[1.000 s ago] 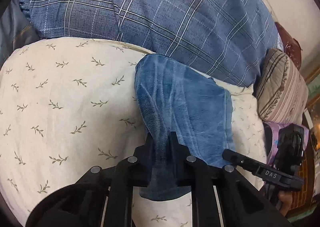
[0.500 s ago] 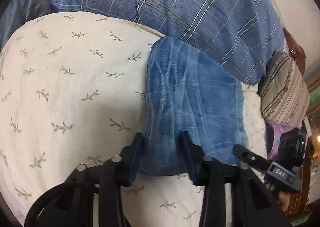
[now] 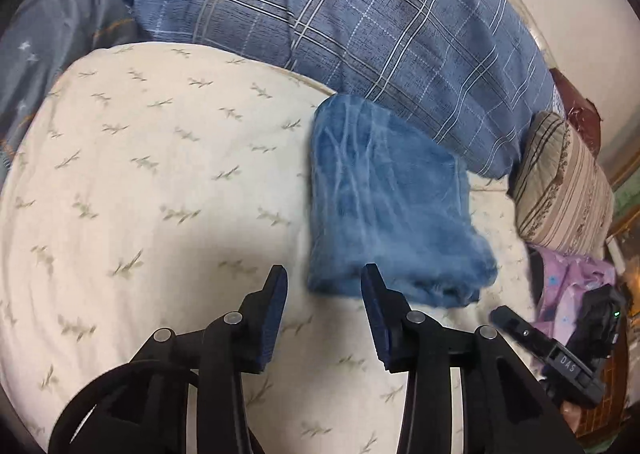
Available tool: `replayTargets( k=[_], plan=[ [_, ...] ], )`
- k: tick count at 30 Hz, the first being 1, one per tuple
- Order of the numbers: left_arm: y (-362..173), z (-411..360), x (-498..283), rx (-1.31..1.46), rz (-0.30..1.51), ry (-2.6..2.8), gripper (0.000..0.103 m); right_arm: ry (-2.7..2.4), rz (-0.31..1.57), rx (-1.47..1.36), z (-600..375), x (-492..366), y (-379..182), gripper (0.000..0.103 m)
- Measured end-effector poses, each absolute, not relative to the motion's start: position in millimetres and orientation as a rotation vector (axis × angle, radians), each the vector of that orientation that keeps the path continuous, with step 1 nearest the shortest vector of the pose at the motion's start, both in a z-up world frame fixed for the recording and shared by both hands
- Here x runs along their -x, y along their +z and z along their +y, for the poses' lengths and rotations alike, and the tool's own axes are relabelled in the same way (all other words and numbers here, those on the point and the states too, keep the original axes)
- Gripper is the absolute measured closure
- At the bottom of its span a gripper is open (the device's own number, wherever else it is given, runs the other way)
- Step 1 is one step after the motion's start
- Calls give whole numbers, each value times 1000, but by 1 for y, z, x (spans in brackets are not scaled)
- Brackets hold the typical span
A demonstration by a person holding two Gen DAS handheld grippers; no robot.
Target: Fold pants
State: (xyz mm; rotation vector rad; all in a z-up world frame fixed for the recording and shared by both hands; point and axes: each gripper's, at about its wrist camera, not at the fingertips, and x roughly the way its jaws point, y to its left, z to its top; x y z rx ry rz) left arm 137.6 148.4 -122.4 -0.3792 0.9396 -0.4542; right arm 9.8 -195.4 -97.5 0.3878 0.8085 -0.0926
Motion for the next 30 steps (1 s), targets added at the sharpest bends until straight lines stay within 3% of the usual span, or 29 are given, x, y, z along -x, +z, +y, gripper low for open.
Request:
replayTargets(
  k=[5,9,12,15,19,22,23,25,26,30],
  plan=[
    [-129,127,-126,224,933,-426,65,-178,843,-182,-176,-29,-112,39],
    [-133,119,-130,265,914,-448,66,-213,843,-129,-171,-45,-125,67],
    [-140,117,-138,263,914,-435,96,-213,846,-116,-168,-48,-126,81],
    [-137,117,-141,258,880,-422,101,-232,830,-100,-166,-45,-120,91],
    [-144,110,-137,213,889,-403,100,-227,863,-168,-175,-46,-129,90],
    [-145,108,-131,198,909,-394,92,-201,856,-237,-181,-40,-127,86],
    [-142,107,-126,182,906,-390,89,-188,849,-281,-184,-35,-125,80],
    [-136,106,-111,149,879,-376,69,-158,834,-346,-188,-25,-121,65],
    [-135,107,-103,130,861,-350,65,-157,833,-368,-188,-19,-121,55],
    [-139,100,-69,60,863,-345,60,-157,872,-403,-176,1,-129,52]
  ],
)
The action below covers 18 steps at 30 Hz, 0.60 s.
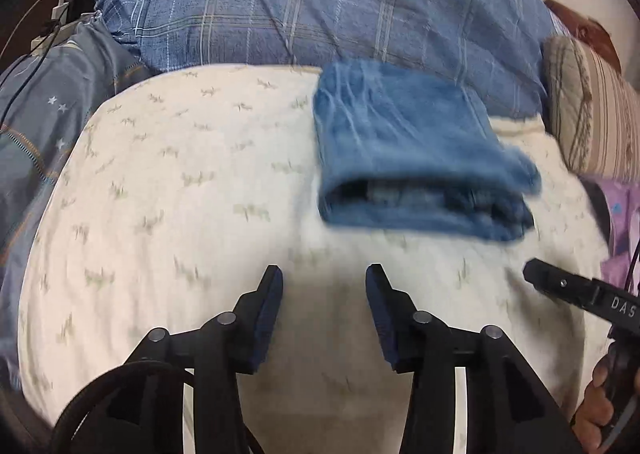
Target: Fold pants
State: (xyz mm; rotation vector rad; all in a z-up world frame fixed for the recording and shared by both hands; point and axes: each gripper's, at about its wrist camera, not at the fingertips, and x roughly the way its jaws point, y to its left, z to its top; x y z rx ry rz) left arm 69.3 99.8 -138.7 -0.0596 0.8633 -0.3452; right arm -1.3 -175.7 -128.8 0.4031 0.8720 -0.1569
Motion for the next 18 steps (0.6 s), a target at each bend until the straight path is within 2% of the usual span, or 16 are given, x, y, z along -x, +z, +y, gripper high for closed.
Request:
replayTargets(
  k=[4,6,8,11,18],
  plan=[
    [-137,90,-47,-41,833,-322,52,-169,864,-365,-158,16,-129,46],
    [-135,86,-39,-74,822,-302,52,-170,847,-327,-150,23,-128,30],
    [-135,86,-31,-68,820,-292,51,-184,839,-314,-146,30,-127,21],
    [-134,88,-19,-37,803,-296,49,-183,843,-297,-140,40,-125,17],
    [-113,86,14,-99,712,-269,49,-159,854,-254,-125,49,-112,17]
  ],
)
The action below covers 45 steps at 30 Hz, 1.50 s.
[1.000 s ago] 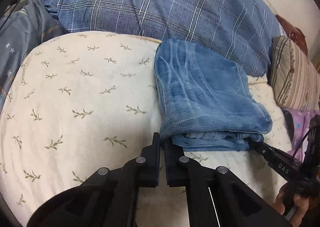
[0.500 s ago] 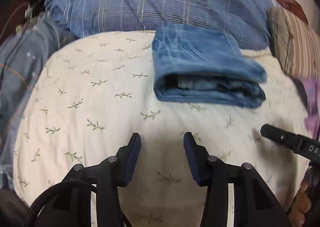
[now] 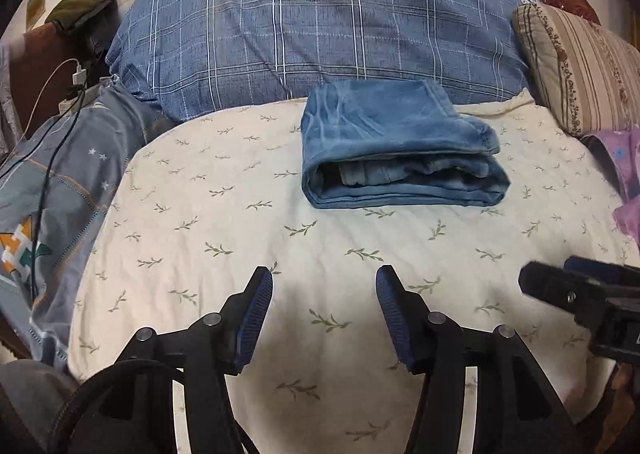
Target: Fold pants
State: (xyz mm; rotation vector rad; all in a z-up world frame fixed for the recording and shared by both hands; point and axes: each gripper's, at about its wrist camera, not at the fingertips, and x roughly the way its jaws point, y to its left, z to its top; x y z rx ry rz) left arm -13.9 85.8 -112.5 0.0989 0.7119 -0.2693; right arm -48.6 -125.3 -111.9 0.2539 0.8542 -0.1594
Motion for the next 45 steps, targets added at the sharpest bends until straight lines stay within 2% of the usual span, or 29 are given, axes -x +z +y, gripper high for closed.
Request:
replayTargets(
  k=[3,6,11,18,24,45],
  plan=[
    [-101,90,24,-79,749,-273,49,-163,811,-278,-124,58,-98,17],
    [-79,96,39,-86,695,-224,49,-159,785,-282,-122,66,-82,17],
    [-52,102,54,-63,681,-190,44,-199,739,-242,-113,79,-55,17],
    [-32,104,63,-71,696,-214,41,-193,739,-267,-109,84,-45,17],
    [-25,112,58,-49,735,-244,41,-199,742,-230,-98,85,-44,17],
    [-25,113,59,-67,700,-256,40,-260,739,-185,-94,86,-38,17]
  ],
)
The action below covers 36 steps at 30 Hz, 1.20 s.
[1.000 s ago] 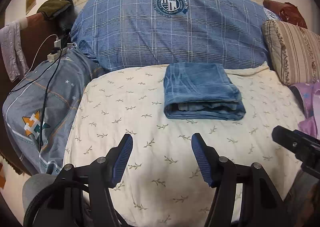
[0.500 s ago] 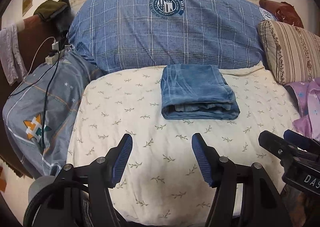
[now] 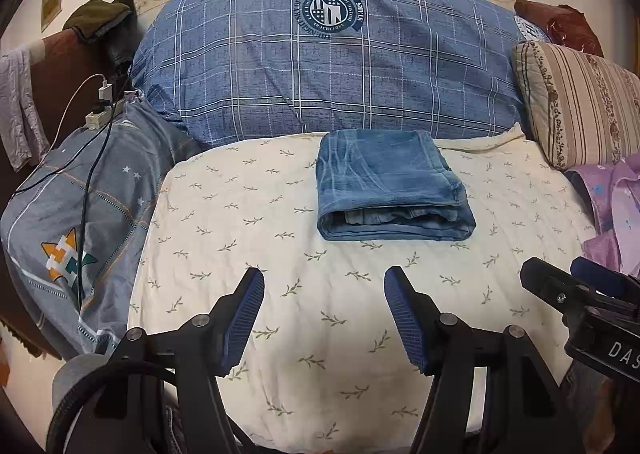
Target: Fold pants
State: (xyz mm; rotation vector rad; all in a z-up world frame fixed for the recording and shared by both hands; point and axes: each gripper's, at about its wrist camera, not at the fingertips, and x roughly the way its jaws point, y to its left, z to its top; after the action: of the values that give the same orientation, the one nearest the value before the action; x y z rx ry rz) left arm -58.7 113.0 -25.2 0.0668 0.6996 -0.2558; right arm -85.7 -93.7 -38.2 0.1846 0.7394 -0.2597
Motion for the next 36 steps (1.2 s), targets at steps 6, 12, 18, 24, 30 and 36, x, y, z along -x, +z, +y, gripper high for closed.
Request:
replayTargets(
  k=[6,12,18,24,30,36],
  plan=[
    [-25,113,58,-74,700,-261,40,-275,746,-185,-95,84,-38,17],
    [-25,111,59,-77,702,-257,40,-281,743,-176,-94,84,-36,17],
    [-25,111,57,-75,711,-253,40,-276,744,-163,-91,83,-36,17],
    [-23,111,56,-77,703,-255,40,-273,737,-155,-88,83,-32,17],
    [-27,112,58,-77,710,-253,40,-275,730,-143,-85,84,-31,17],
    [-26,111,57,-85,712,-249,40,-276,731,-142,-85,84,-32,17]
  ],
)
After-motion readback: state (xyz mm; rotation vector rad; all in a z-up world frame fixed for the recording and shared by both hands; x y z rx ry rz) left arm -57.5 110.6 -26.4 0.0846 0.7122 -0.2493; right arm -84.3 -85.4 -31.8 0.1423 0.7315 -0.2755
